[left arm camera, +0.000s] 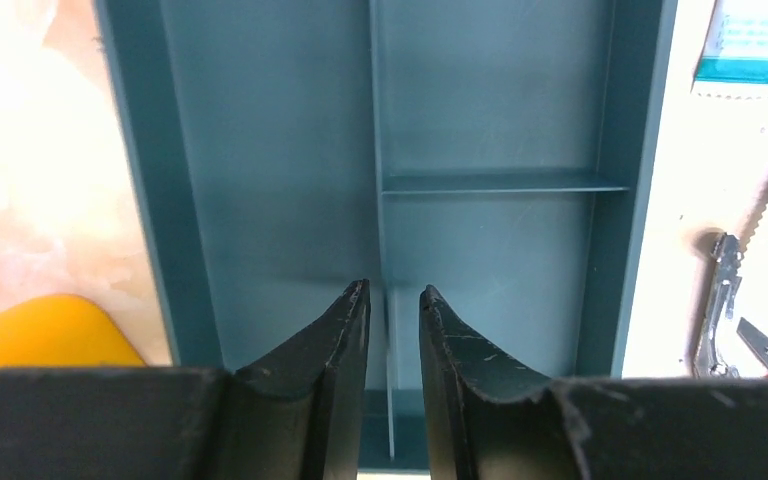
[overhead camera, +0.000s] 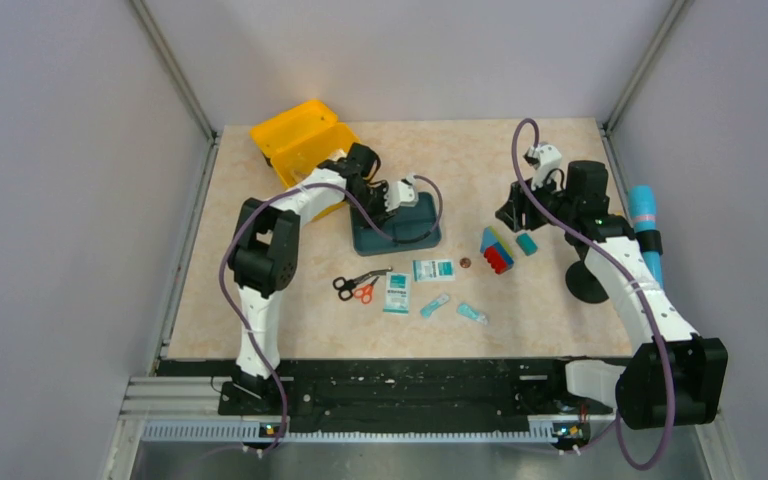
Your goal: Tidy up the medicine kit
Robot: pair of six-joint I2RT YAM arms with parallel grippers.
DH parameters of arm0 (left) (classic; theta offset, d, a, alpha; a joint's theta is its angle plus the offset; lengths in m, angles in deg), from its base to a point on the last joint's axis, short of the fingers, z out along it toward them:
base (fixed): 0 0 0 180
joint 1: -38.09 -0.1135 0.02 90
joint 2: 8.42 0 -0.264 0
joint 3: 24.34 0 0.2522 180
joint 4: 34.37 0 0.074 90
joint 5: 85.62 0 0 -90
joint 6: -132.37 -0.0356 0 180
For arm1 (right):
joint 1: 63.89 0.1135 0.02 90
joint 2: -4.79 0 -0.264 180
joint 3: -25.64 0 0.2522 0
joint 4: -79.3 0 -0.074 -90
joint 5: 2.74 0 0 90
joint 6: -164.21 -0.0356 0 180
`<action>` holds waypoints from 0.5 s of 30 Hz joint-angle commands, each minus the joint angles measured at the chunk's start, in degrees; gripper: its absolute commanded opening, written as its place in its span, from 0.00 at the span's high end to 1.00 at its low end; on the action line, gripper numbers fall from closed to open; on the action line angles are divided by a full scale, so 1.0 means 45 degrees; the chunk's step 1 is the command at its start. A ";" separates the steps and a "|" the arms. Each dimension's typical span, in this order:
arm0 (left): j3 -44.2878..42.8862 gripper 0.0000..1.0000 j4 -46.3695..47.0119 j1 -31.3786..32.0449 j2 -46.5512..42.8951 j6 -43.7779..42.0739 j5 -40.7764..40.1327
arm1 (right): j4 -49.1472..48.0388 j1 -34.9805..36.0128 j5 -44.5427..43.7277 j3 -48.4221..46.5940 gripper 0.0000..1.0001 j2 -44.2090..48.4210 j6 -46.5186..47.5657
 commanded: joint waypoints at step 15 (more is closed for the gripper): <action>-0.1490 1.00 -0.0909 0.0453 -0.1649 0.0495 0.0907 | -0.0456 0.0061 -0.0164 0.0398 0.49 0.0338 0.0059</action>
